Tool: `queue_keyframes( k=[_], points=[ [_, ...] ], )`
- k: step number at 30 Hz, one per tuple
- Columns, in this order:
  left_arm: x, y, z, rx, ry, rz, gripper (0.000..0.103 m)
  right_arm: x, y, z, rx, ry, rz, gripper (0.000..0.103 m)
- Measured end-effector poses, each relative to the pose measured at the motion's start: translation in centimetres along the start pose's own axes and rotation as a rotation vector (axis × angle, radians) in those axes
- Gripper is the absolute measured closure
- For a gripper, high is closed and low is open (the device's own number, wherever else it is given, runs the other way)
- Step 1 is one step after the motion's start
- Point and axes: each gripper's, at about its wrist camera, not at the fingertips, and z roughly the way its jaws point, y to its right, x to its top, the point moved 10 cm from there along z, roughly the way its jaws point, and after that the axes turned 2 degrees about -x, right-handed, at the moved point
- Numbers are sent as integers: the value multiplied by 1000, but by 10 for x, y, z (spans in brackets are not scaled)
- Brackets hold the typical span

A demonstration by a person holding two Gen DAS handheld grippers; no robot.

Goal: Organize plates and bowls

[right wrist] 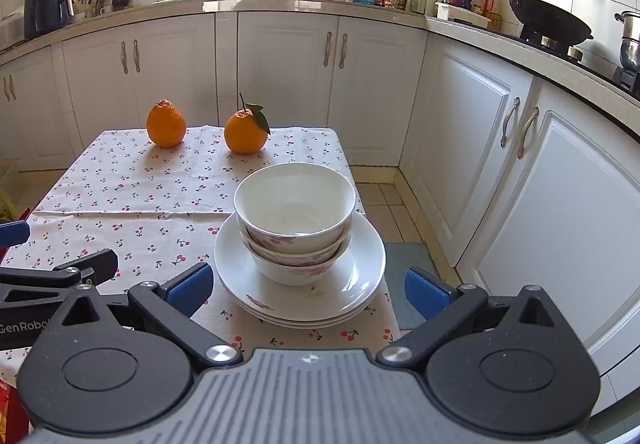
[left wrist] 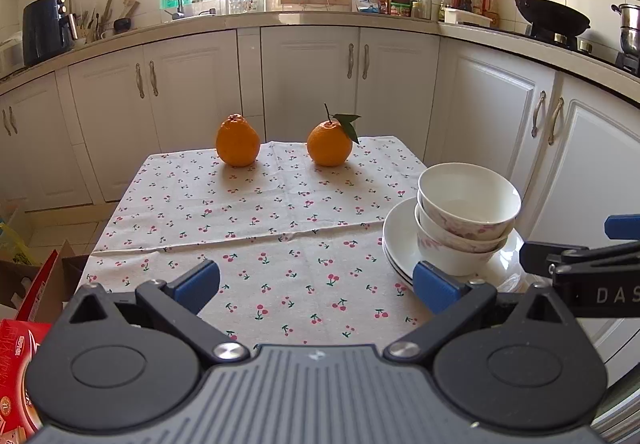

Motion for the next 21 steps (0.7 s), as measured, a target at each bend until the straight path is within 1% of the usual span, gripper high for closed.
queue_keyframes(
  k=[21],
  points=[
    [0, 0, 2, 7, -10, -5, 1, 1, -1, 0, -10, 5, -12, 0]
  ],
)
